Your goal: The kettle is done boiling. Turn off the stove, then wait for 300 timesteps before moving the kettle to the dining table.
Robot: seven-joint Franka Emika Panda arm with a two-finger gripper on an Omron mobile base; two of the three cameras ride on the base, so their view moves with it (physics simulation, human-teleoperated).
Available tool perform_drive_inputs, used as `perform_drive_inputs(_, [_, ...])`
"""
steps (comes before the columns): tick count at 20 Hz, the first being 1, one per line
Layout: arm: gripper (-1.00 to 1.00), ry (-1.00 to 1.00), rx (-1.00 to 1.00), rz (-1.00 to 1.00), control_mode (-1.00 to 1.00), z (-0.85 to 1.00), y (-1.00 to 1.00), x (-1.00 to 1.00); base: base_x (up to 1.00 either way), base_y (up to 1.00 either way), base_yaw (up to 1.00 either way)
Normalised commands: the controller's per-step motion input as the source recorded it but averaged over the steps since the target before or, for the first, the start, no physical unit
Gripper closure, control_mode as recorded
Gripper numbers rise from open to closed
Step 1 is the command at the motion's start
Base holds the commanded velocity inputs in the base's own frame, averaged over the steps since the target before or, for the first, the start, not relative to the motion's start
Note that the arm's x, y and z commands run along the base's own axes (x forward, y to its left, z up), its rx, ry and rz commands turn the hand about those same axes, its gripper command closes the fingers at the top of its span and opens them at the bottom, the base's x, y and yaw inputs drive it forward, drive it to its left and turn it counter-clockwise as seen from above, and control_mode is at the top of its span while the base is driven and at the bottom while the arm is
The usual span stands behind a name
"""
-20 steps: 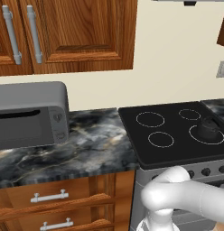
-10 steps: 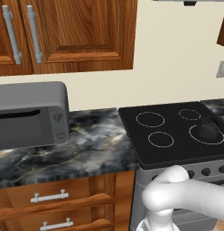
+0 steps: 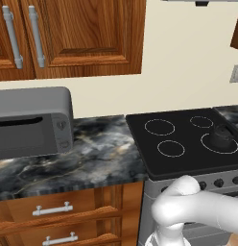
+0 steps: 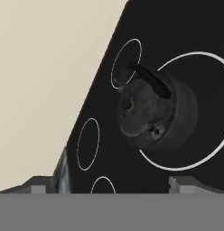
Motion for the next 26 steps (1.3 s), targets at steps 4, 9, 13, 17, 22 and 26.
perform_drive_inputs(4, [-1.00,0.00,-0.01,0.01,-1.00,-0.03,-0.07,0.03,0.00,0.00,0.00])
perform_drive_inputs(9, [-1.00,0.06,-0.02,0.00,-1.00,0.00,0.00,0.20,0.00,0.00,0.00])
perform_drive_inputs(13, [-1.00,0.06,0.00,0.00,-1.00,0.00,-0.03,0.21,0.00,0.00,0.00])
perform_drive_inputs(17, [-1.00,0.04,-0.01,0.00,-1.00,-0.02,-0.02,0.20,0.00,0.00,0.00])
perform_drive_inputs(22, [-1.00,0.00,0.00,0.00,-1.00,-0.02,-0.09,0.12,0.00,0.00,0.00])
perform_drive_inputs(26, [-1.00,0.00,0.00,0.01,-1.00,-0.07,-0.21,0.03,0.00,0.00,0.00])
